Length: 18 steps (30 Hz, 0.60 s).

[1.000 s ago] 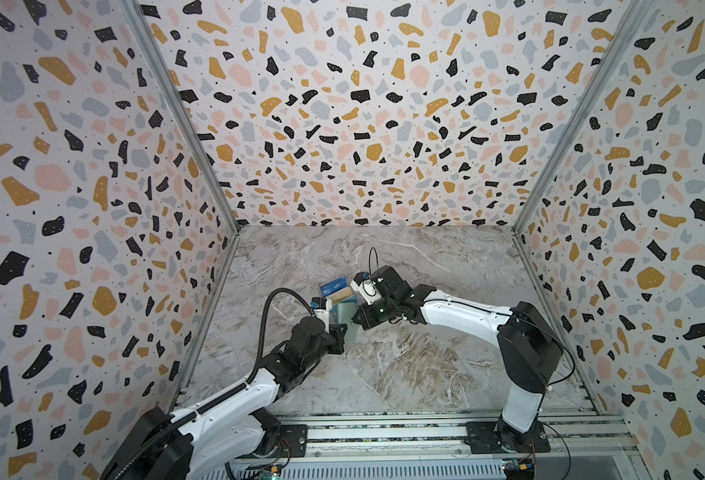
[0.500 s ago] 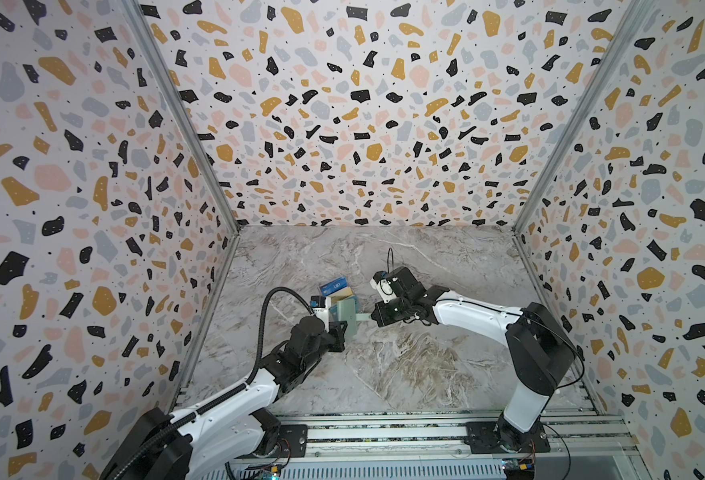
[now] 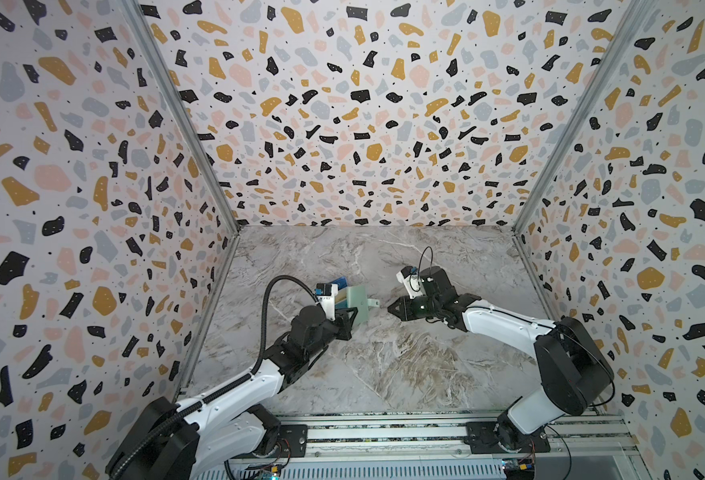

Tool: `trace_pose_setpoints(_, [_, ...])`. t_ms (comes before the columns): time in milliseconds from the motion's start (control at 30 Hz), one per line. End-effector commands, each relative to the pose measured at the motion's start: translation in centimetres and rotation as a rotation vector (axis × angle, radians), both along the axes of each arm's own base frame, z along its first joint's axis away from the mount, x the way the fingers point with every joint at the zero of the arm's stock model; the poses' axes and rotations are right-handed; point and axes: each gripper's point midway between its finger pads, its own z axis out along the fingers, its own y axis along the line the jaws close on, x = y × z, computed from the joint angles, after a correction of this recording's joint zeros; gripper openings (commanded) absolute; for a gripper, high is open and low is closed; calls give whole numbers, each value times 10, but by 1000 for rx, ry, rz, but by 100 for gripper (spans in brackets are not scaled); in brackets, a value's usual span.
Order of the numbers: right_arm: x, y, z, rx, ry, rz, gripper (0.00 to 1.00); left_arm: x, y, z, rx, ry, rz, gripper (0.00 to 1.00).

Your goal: Take the credit cards out of the card holder

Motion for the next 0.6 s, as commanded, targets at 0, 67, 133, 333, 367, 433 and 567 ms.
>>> trace_pose_setpoints(0, [-4, 6, 36, 131, -92, 34, 24, 6, -15, 53, -134, -128, -56, 0])
trace_pose_setpoints(67, [-8, 5, 41, 175, -106, 51, 28, 6, -17, 64, -176, -144, -78, 0])
trace_pose_setpoints(133, [-14, 5, 48, 235, -118, 76, 34, 5, -18, 74, -219, -157, -107, 0])
trace_pose_setpoints(333, [-29, -1, 90, 421, -199, 137, 51, 4, -1, 100, -349, -178, -207, 0])
trace_pose_setpoints(367, [-30, -2, 96, 443, -211, 143, 51, 3, 0, 102, -367, -178, -226, 0])
trace_pose_setpoints(433, [-31, -2, 105, 473, -227, 155, 49, 0, -2, 104, -382, -171, -267, 0])
trace_pose_setpoints(567, [-29, 3, 118, 525, -239, 170, 44, -12, -12, 109, -419, -167, -374, 0])
